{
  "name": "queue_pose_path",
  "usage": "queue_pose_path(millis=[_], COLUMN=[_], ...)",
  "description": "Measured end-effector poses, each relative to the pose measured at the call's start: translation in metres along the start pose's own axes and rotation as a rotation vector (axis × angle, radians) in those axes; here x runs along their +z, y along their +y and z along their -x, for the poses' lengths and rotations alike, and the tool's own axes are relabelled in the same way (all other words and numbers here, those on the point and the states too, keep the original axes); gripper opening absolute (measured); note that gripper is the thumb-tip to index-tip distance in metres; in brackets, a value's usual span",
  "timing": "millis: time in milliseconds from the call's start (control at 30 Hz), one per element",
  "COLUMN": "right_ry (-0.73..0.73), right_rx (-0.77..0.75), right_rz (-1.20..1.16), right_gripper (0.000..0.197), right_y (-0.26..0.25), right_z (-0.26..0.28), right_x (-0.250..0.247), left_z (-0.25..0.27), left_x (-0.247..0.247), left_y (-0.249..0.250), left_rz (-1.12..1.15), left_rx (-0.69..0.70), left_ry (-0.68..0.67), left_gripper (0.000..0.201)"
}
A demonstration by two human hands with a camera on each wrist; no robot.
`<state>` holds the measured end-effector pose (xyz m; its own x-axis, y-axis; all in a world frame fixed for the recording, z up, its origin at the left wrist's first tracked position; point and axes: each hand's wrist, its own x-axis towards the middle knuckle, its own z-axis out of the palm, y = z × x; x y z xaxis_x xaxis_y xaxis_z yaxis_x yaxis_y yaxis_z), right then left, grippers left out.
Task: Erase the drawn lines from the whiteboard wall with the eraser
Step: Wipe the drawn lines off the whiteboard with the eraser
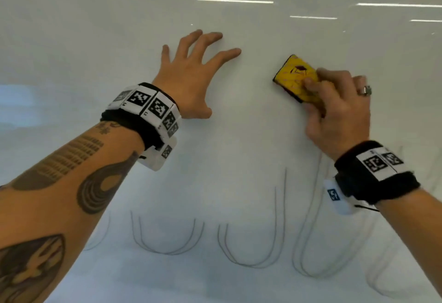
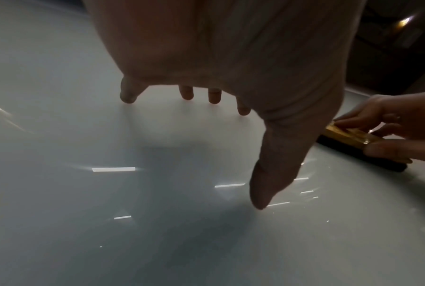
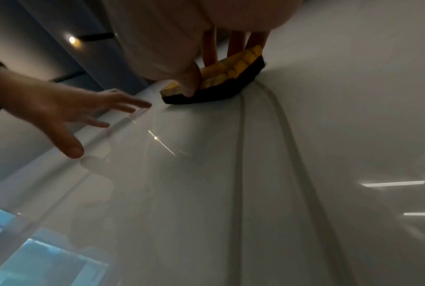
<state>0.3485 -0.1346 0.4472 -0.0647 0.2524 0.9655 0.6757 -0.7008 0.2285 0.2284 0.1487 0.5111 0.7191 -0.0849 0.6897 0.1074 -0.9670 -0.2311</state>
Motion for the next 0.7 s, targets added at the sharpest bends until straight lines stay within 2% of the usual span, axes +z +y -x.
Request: queue_pose_path(millis=[33, 100, 233, 300, 367, 433, 533, 600, 633, 700], right_ry=[0.012, -0.025, -0.366, -0.488, -0.459, -0.337, -0.058, 0.029, 0.044, 0.051], right_rx=[0.023, -0.049, -0.366, -0.447, -0.466, -0.408, -0.180, -0.046, 0.000, 0.024], right_rz=[0.005, 0.008, -0.087, -0.080, -0.093, -0.080, 0.019, 0.049, 0.050, 0.076], right_gripper=[0.029, 0.031, 0.035, 0.038, 0.036, 0.031, 0.032, 0.028, 0.026, 0.026], right_y=[0.000, -0.015, -0.054, -0.053, -0.037, -0.017, 0.029, 0.053, 0.058, 0.054], right_z=[0.000, 0.038, 0.201, 0.240, 0.222, 0.173, 0.079, 0.033, 0.024, 0.043], right_x=[0.000, 0.009, 0.011, 0.002, -0.002, -0.005, -0.016, -0.026, -0.029, -0.028], left_z=[-0.001, -0.001, 0.000, 0.000, 0.000, -0.001, -0.002, -0.001, -0.001, -0.002], left_x=[0.001, 0.001, 0.003, 0.004, 0.006, 0.005, 0.006, 0.007, 0.008, 0.009], left_y=[0.001, 0.003, 0.005, 0.006, 0.006, 0.008, 0.007, 0.006, 0.007, 0.008], left_rz=[0.004, 0.018, 0.034, 0.031, 0.026, 0.026, 0.035, 0.041, 0.043, 0.041], left_rx=[-0.007, -0.021, -0.037, -0.042, -0.048, -0.044, -0.043, -0.040, -0.039, -0.033], left_ry=[0.006, 0.015, 0.011, 0.005, 0.014, 0.024, 0.040, 0.041, 0.044, 0.044], left_gripper=[0.130, 0.128, 0.129, 0.130, 0.130, 0.130, 0.129, 0.128, 0.128, 0.128])
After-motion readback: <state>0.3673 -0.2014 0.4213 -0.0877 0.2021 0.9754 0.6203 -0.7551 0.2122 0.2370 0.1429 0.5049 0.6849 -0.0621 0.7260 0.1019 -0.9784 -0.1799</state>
